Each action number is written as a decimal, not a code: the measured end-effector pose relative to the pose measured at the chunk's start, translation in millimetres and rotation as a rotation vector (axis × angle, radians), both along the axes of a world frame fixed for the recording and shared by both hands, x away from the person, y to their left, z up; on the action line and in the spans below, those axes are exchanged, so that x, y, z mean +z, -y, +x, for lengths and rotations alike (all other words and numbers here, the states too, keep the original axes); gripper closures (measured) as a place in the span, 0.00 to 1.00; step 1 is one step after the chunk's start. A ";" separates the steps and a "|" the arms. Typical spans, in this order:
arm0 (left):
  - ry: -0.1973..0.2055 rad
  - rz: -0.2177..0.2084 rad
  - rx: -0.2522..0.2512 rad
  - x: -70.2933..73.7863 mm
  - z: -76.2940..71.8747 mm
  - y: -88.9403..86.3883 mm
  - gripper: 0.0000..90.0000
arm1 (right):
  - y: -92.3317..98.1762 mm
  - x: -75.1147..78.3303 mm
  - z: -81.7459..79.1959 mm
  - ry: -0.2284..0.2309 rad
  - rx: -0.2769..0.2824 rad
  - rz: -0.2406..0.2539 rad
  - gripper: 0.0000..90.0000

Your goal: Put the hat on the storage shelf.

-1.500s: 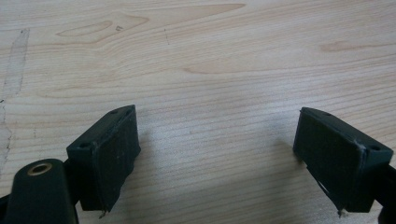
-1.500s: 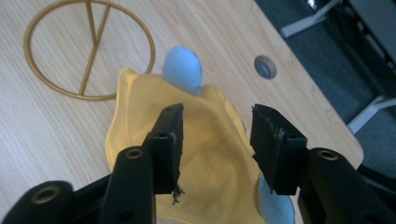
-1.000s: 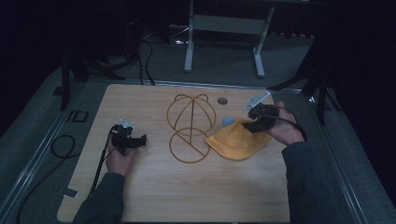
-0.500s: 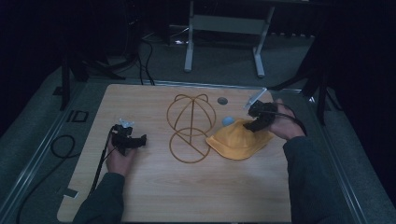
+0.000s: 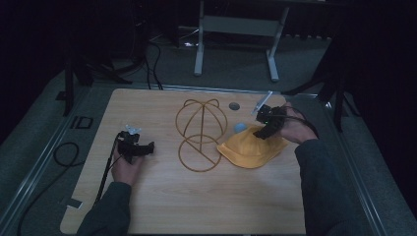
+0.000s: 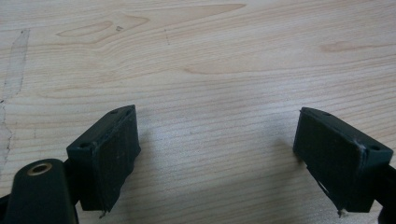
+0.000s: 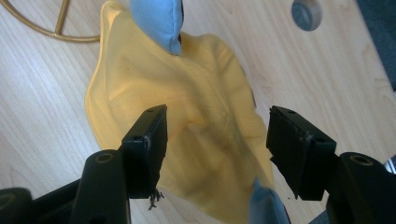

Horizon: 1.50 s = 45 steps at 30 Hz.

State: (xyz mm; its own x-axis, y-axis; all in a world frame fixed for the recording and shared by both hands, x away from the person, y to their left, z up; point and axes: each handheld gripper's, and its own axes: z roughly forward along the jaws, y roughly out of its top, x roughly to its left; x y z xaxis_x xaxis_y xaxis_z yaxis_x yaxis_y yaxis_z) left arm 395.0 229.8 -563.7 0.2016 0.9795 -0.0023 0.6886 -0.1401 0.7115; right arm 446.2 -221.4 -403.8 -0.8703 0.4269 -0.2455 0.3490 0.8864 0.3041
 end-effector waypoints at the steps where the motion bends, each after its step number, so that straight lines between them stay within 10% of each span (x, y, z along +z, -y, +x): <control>1: 0.000 0.000 0.000 0.0 0.0 0.0 0.16 | -1.0 -1.5 1.8 -0.002 0.004 -0.015 0.43; 10: -0.003 0.003 -0.002 0.2 -0.1 -0.3 0.16 | -6.6 -14.5 13.5 -0.060 0.008 -0.078 0.54; 20: 0.000 0.000 0.000 0.0 0.0 0.0 0.16 | -12.4 -19.8 11.7 -0.022 0.073 -0.144 0.92; 45: -0.002 0.001 -0.001 0.2 -0.1 -0.1 0.16 | 9.1 26.7 -11.1 0.054 0.023 -0.057 0.93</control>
State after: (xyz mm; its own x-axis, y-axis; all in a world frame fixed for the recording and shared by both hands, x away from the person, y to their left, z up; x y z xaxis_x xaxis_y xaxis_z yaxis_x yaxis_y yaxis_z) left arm 395.0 229.9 -563.6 0.2028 0.9792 -0.0016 0.6899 -0.1417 0.7099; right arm 435.0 -230.5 -377.2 -0.8644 0.3914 -0.3155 0.3131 0.9102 0.2711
